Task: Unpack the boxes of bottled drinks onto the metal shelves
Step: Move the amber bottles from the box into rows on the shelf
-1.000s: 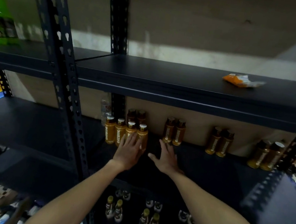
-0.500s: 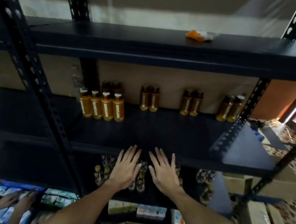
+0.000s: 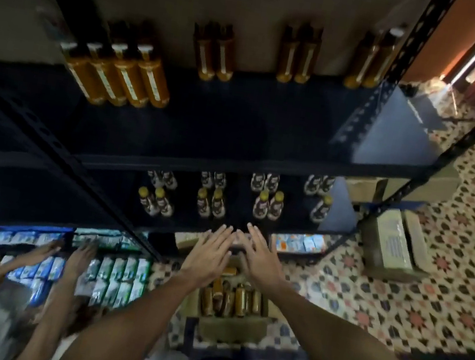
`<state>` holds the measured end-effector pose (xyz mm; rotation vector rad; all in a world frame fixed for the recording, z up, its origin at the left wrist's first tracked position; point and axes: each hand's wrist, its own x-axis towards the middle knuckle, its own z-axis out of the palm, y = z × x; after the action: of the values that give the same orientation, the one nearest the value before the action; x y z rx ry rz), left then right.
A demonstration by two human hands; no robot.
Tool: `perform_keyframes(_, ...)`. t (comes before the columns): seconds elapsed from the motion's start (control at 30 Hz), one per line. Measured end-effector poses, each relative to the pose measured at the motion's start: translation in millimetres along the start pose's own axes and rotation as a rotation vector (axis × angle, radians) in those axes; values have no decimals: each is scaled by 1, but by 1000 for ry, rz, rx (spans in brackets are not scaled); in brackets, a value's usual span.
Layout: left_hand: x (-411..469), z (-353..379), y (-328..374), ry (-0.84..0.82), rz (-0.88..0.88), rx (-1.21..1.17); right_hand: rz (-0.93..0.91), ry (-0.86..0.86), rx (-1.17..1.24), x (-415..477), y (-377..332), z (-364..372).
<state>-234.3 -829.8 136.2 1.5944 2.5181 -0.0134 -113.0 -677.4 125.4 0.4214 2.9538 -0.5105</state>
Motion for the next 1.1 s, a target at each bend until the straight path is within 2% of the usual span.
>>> perform_keyframes(0.1,-4,29,8,-113,45,-34,64,-13,42,-20,4,30)
perform_keyframes(0.17,-9,41,12,-127,69,-60,92,-38,54,-33,3,41)
perform_keyframes(0.37,4,106,30,-269,147,-203,192,-224,151,-49,29,113)
perform_keyframes(0.57,18,190,47,-419,-30,-368,250,-259,247,-45,61,181)
perform_keyframes(0.9,57,340,35,-507,-63,-368,331,-263,362,-9,113,317)
perform_keyframes(1.1,70,441,5,-602,-256,-436,381,-363,517,18,143,409)
